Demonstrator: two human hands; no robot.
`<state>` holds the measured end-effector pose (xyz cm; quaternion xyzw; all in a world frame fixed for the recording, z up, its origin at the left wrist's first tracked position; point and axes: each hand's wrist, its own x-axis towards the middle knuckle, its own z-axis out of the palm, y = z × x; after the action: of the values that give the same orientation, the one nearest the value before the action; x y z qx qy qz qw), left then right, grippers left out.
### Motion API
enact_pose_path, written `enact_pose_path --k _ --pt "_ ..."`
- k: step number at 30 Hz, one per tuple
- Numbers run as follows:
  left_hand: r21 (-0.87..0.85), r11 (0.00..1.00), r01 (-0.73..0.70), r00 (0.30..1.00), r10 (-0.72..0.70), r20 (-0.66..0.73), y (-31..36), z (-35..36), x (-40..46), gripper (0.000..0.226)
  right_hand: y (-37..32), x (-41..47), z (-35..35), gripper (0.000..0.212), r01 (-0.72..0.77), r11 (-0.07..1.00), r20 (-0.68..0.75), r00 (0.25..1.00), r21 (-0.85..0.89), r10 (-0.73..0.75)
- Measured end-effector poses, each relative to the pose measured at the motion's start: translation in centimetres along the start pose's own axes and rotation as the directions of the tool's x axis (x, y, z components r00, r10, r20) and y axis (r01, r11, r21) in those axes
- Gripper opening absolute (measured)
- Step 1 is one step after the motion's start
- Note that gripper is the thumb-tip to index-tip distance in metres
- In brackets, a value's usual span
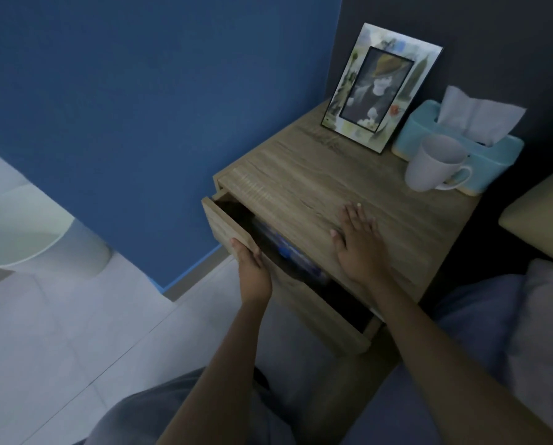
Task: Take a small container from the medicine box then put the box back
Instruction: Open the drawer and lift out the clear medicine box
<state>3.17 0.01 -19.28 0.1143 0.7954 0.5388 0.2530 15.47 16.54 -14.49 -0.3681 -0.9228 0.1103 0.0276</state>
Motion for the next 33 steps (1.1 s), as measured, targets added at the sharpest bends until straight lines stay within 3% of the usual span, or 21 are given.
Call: enact_pose_path --k 10,24,28,30,33 --pt "-0.046 0.998 -0.044 0.987 0.037 -0.158 -3.8 -5.5 -3.9 0.058 -0.2 0.0 -0.3 0.061 -0.015 1.0 0.0 1.0 -0.025 0.015" --pt "-0.06 0.995 -0.076 0.976 0.062 -0.211 -5.4 -8.4 -6.1 0.057 -0.3 -0.2 -0.7 0.06 -0.004 1.0 -0.003 1.0 -0.024 0.004" --pt "-0.096 0.993 -0.068 0.958 0.038 -0.283 -4.4 -8.5 -6.3 0.06 -0.3 -0.1 -0.6 0.061 -0.009 1.0 0.0 1.0 -0.026 0.009" --pt "-0.069 0.989 -0.134 0.93 0.101 -0.354 -2.6 -8.9 -5.7 0.061 -0.6 -0.4 -0.9 0.061 -0.036 0.999 0.001 0.999 0.008 0.036" --pt "0.063 0.942 -0.33 0.877 0.33 -0.35 0.6 -9.7 -3.9 0.058 -2.1 -2.0 -1.5 0.061 -0.125 0.975 -0.062 0.988 0.182 0.138"
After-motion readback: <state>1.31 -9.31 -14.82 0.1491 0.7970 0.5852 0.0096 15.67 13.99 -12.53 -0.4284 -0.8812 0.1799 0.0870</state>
